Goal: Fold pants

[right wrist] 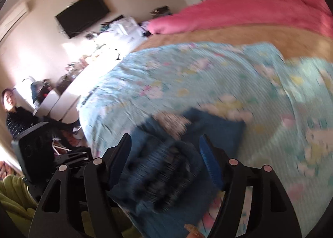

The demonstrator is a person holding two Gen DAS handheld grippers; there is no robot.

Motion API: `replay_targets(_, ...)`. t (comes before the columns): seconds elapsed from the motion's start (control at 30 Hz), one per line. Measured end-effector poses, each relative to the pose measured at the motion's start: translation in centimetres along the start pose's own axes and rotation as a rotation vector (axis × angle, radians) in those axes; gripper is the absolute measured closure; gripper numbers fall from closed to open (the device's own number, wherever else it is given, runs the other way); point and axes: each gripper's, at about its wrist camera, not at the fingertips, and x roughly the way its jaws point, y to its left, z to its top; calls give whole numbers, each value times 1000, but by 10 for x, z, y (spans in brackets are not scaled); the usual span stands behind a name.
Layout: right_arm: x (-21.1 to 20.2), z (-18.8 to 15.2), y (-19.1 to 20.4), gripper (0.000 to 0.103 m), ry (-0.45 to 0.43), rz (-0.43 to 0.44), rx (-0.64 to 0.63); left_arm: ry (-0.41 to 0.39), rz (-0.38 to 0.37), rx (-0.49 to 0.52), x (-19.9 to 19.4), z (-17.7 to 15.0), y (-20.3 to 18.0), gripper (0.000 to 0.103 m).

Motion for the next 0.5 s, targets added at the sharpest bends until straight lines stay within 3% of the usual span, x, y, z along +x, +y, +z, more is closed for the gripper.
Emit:
replay_targets(0.13, 6, -24, -10, 24, 44, -16, 68, 65, 32, 10, 19, -10, 2, 24)
replay_targets(0.23, 15, -29, 0, 20, 73, 20, 79, 68, 46, 24, 20, -14, 0, 24)
replay_targets(0.3, 21, -26, 6, 5, 92, 12, 90, 65, 52, 38, 18, -15, -4, 24)
replay_targets(0.5, 53, -21, 11, 6, 205, -10, 160, 73, 74, 99, 24, -19, -15, 23)
